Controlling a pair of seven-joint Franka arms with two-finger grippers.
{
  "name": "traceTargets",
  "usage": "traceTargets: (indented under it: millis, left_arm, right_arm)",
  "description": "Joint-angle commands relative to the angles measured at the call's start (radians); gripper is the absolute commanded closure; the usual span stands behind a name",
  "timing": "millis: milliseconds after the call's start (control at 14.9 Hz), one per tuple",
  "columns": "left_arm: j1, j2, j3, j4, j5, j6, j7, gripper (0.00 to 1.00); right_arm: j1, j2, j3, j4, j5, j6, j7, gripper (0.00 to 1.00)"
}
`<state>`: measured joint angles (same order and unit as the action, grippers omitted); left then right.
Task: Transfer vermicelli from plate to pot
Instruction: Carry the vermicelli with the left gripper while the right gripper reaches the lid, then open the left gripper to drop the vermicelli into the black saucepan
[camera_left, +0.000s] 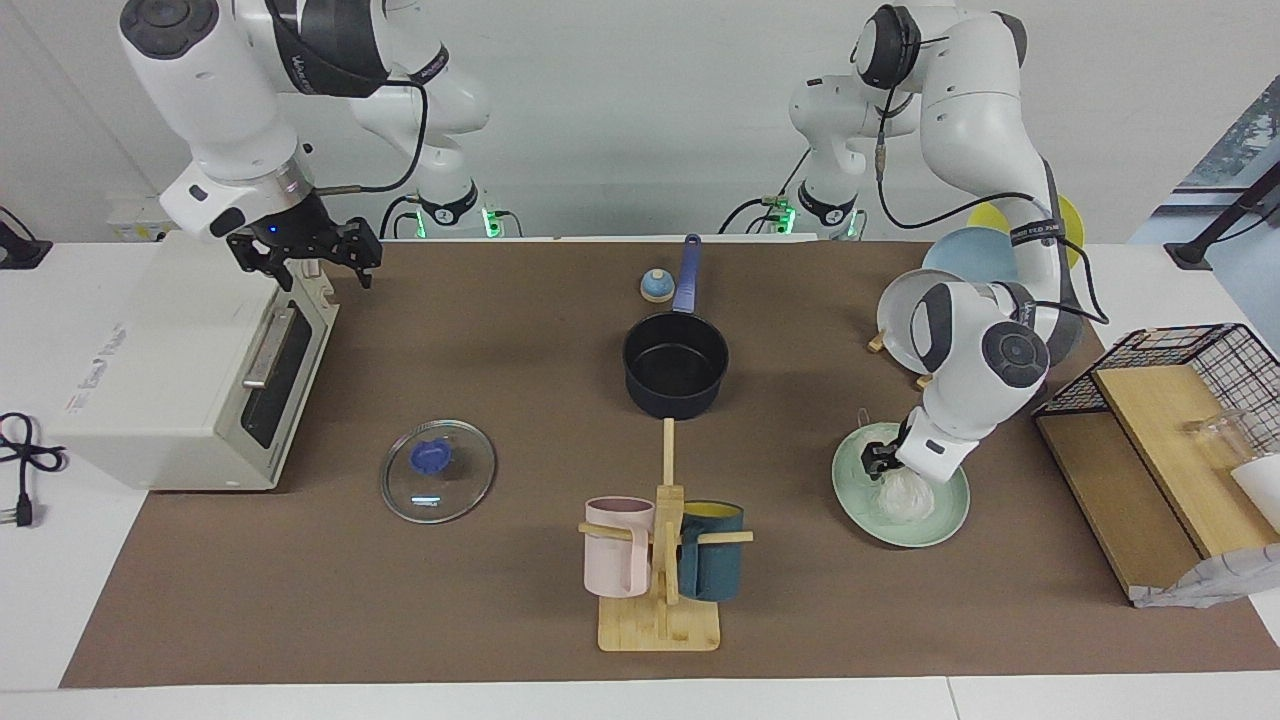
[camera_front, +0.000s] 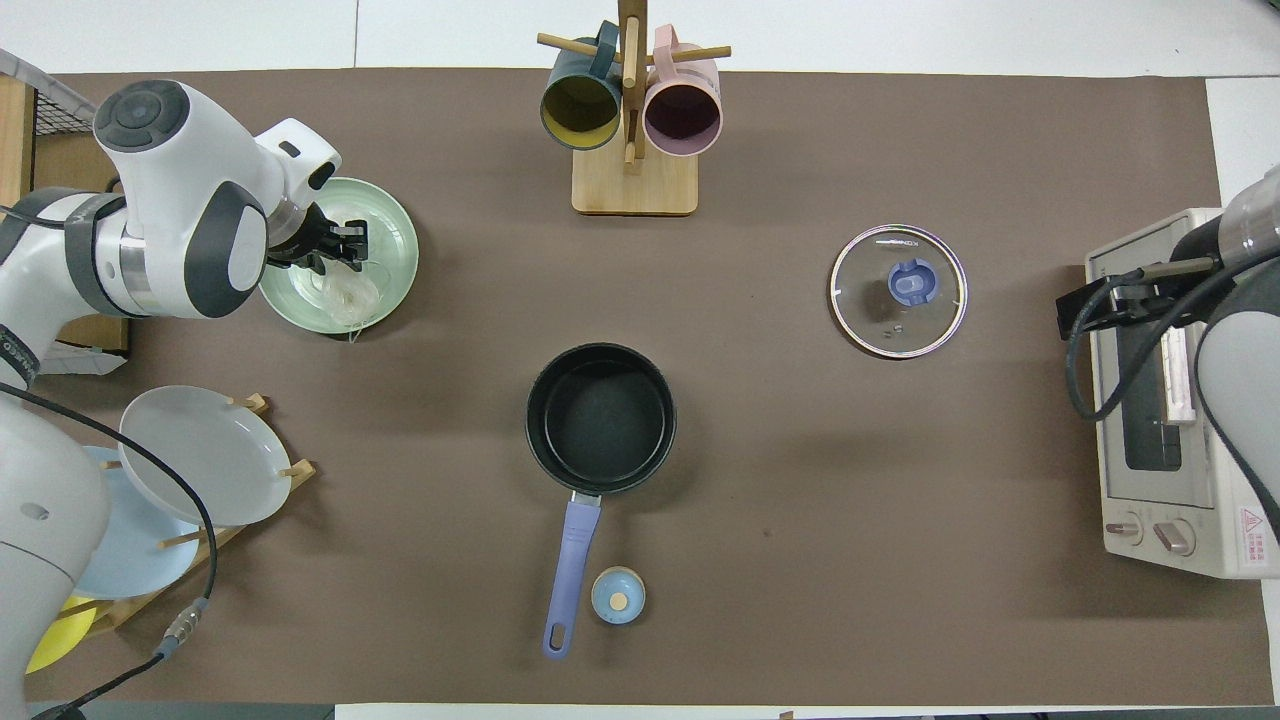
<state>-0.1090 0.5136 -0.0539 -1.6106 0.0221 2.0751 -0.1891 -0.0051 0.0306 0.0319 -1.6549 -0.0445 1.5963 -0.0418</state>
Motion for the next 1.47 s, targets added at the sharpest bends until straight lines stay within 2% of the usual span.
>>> traceTargets:
  millis: [0, 67, 134, 268, 469, 603, 736, 1004, 1205, 1406]
  left_arm:
    - [-0.005, -0.02, 0.0, 0.023, 0.003, 0.005, -0.02, 1.0]
    - [-0.001, -0.042, 0.0, 0.029, -0.039, -0.009, -0.021, 1.0]
    - [-0.004, -0.1, 0.0, 0.029, -0.077, -0.044, -0.021, 1.0]
    - [-0.014, -0.206, -0.003, 0.032, -0.148, -0.183, -0.045, 1.0]
    - [-0.075, -0.372, -0.021, 0.029, -0.195, -0.355, -0.227, 1.0]
    - [-0.153, -0.45, -0.021, 0.024, -0.255, -0.409, -0.366, 1.0]
    - [-0.248, -0.472, -0.024, 0.006, -0.271, -0.399, -0.487, 1.0]
    - [-0.403, -0.555, -0.024, -0.24, -0.289, -0.247, -0.553, 1.0]
    - [-0.477, -0.497, -0.024, -0.345, -0.289, -0.077, -0.587, 1.0]
    - [-0.483, -0.437, -0.024, -0.353, -0.289, -0.023, -0.586, 1.0]
  right_arm:
    - [-0.003, 0.058, 0.031, -0.002, 0.034, 0.074, -0.015, 0.0]
    - [-0.003, 0.077, 0.034, -0.002, 0.035, 0.095, -0.001, 0.0]
    - [-0.003, 0.094, 0.055, -0.002, 0.037, 0.118, 0.02, 0.0]
    - [-0.003, 0.124, 0.066, -0.011, 0.035, 0.175, 0.026, 0.0]
    - [-0.003, 0.169, 0.071, -0.016, 0.035, 0.232, 0.025, 0.0]
    - [-0.004, 0.18, 0.075, -0.073, 0.035, 0.325, 0.025, 0.0]
    - [-0.007, 0.186, 0.092, -0.12, 0.035, 0.39, 0.025, 0.0]
    - [-0.01, 0.261, 0.094, -0.164, 0.035, 0.513, 0.025, 0.0]
    - [-0.018, 0.321, 0.094, -0.166, 0.034, 0.58, 0.02, 0.0]
    - [-0.018, 0.357, 0.095, -0.166, 0.035, 0.628, 0.02, 0.0]
